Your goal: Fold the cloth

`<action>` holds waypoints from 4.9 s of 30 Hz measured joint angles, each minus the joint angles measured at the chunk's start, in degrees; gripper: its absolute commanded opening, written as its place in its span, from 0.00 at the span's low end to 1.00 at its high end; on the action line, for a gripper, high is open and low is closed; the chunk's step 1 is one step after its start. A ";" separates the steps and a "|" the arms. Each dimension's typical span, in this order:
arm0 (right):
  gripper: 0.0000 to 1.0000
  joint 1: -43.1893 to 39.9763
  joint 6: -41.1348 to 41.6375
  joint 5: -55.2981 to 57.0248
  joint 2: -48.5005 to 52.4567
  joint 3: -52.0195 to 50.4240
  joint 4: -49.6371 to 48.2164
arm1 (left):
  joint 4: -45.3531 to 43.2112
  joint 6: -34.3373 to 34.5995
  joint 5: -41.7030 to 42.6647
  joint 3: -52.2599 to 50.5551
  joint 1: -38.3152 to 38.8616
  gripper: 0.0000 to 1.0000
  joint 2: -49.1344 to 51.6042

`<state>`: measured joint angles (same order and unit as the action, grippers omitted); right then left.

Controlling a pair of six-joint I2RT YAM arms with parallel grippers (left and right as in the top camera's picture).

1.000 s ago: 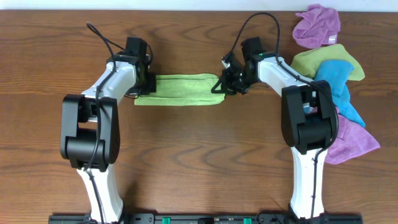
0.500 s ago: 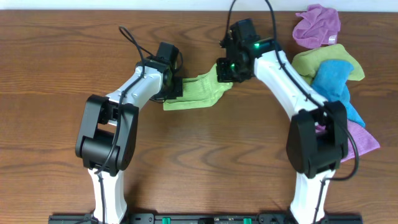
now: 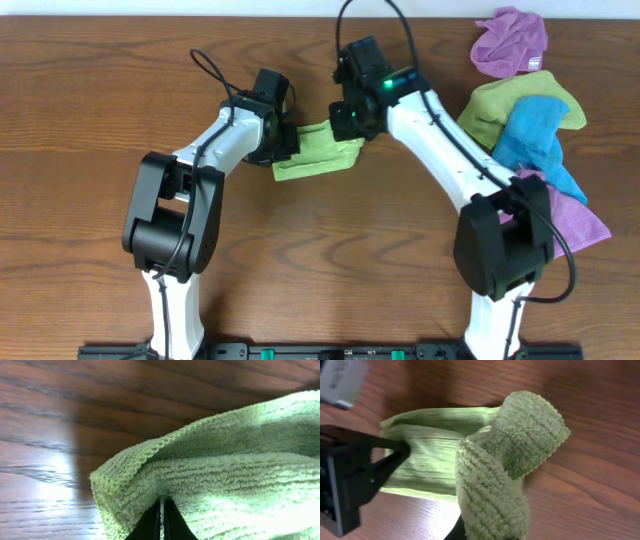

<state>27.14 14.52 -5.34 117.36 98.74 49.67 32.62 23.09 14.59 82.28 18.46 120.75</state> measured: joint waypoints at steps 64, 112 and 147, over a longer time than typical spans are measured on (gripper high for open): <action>0.48 13.38 -7.69 1.29 7.87 0.00 -7.58 | 30.21 -13.16 7.56 5.86 -24.79 0.06 -38.51; 0.02 13.16 -8.59 -0.22 10.73 2.16 -6.86 | 29.75 -14.60 7.52 5.86 -24.79 0.06 -38.49; 0.02 0.50 -13.07 17.59 -50.93 -22.32 7.02 | -16.76 -4.55 0.28 -31.32 -9.20 0.06 -36.50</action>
<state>27.64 1.45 12.25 66.43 76.42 56.69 15.86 18.55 14.87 50.96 9.26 84.25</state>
